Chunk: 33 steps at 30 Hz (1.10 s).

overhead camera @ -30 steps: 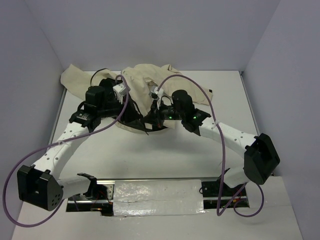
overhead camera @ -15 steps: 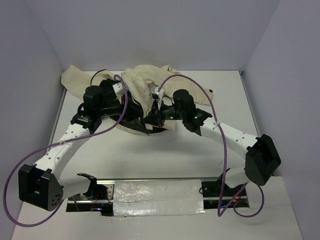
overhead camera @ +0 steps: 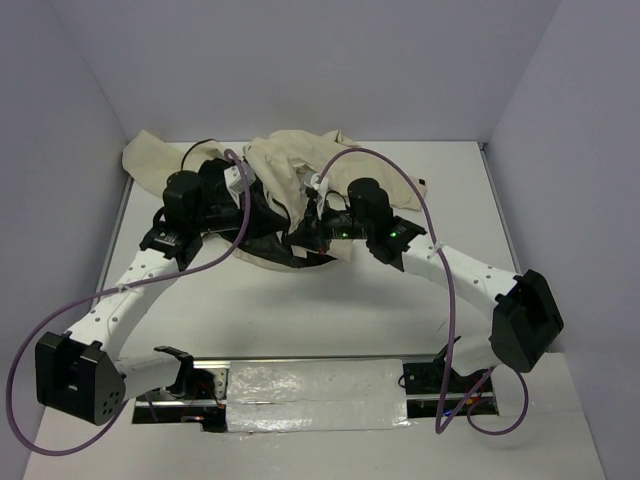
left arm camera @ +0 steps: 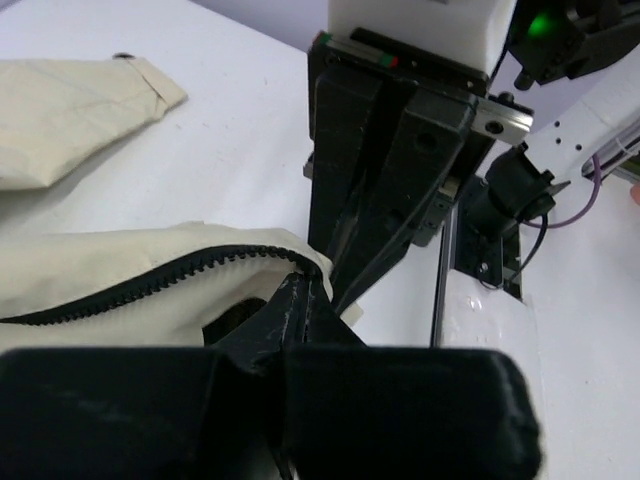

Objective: Zip up the jacket

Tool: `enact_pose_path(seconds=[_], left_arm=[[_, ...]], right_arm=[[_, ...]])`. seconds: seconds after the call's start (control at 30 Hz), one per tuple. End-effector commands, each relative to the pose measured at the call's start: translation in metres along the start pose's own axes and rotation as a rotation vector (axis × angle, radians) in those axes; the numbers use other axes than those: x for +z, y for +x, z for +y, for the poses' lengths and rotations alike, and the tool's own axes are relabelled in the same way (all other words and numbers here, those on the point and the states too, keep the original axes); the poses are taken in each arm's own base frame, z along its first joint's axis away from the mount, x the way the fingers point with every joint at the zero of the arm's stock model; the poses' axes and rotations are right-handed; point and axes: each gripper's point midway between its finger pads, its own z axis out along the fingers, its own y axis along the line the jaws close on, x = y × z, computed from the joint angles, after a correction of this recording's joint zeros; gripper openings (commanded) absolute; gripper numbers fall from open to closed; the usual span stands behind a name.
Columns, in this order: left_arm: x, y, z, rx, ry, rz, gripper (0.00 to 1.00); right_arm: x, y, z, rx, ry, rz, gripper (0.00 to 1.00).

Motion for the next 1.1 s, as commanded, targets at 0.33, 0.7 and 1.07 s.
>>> enact_pose_path(seconds=[0.33, 0.7, 1.07], left_arm=[[-0.014, -0.029, -0.025, 0.043, 0.115, -0.044, 0.64], [0.007, -0.006, 0.028, -0.096, -0.218, -0.024, 0.63], [0.009, -0.017, 0.022, -0.128, -0.194, -0.129, 0.01]], right_arm=[[-0.011, -0.023, -0.002, -0.059, 0.02, -0.042, 0.05], [-0.009, -0.026, 0.0, -0.063, 0.006, -0.052, 0.06], [-0.013, -0.021, 0.005, -0.08, -0.018, -0.047, 0.1]])
